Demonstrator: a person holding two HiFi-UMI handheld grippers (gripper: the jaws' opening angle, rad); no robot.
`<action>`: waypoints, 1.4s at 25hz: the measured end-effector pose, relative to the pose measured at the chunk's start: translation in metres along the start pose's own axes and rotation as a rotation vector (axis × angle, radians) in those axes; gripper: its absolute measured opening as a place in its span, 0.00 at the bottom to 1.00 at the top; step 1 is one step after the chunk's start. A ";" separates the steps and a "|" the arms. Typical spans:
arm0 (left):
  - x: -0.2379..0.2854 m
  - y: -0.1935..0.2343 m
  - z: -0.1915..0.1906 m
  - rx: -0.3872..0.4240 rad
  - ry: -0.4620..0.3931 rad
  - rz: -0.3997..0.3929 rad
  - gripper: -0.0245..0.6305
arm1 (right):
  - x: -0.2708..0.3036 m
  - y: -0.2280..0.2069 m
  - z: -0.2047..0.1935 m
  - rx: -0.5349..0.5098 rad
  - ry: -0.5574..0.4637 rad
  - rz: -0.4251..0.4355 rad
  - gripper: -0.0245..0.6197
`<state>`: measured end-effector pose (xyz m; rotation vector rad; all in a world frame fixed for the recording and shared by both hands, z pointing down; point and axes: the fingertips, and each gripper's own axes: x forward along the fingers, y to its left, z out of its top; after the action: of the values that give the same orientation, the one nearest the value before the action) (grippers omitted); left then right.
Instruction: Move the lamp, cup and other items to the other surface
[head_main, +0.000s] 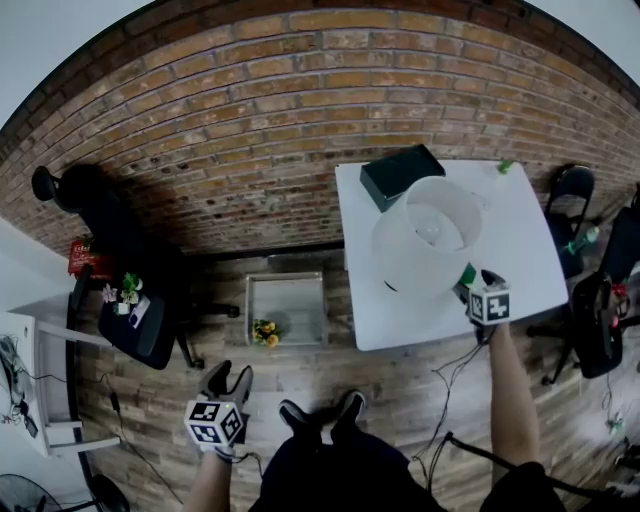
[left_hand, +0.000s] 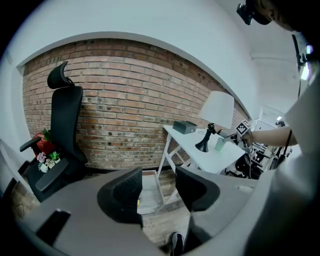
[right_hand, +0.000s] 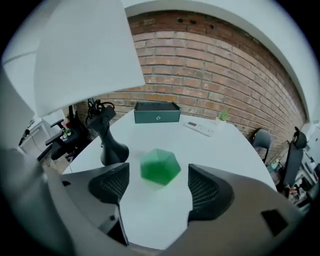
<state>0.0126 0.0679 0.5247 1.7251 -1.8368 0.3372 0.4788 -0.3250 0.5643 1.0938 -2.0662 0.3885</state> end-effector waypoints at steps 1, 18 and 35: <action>0.000 0.003 0.001 0.000 -0.003 -0.004 0.35 | -0.010 0.003 0.000 0.013 -0.025 -0.012 0.61; -0.051 0.106 -0.010 -0.014 -0.085 0.006 0.34 | -0.087 0.285 0.029 -0.084 -0.314 0.144 0.37; -0.110 0.176 -0.091 -0.105 -0.064 -0.004 0.33 | -0.019 0.559 -0.007 -0.445 -0.152 0.501 0.38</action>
<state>-0.1377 0.2314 0.5707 1.6856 -1.8620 0.1824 0.0387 0.0180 0.5977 0.3452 -2.4003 0.0711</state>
